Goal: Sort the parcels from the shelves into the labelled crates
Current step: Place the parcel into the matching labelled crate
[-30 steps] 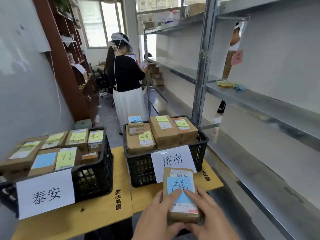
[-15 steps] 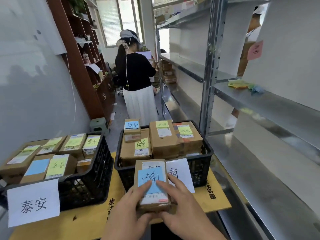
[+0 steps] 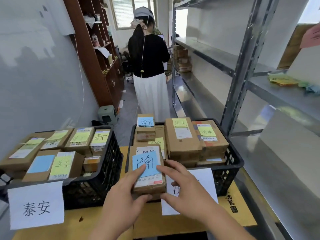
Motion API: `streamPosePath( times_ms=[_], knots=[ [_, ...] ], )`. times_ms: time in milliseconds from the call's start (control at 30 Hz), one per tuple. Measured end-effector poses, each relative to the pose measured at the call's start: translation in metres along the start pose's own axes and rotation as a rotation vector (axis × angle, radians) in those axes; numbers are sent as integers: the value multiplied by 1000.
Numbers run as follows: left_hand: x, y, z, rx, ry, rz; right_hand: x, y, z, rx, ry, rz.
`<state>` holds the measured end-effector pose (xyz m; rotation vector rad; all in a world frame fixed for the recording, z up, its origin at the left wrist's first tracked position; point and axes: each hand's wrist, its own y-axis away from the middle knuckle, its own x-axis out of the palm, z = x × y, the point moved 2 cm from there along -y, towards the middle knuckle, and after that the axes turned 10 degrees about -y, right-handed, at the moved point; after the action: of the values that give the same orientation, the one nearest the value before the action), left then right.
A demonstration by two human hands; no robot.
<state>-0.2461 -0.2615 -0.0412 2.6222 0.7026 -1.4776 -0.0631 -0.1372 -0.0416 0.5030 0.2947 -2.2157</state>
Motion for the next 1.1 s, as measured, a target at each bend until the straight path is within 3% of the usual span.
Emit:
streamPosePath(
  times_ms=[433,633,1100],
  knots=[
    [-43,-110,94,-83,21,11,-7,-211,3,61,315,-152],
    [-48,-134,123,-92,50,-3,21,-285,-3,233,446,-194],
    [-32,-189,125,-64,47,16,2,-274,-14,347,638,-229]
  ],
)
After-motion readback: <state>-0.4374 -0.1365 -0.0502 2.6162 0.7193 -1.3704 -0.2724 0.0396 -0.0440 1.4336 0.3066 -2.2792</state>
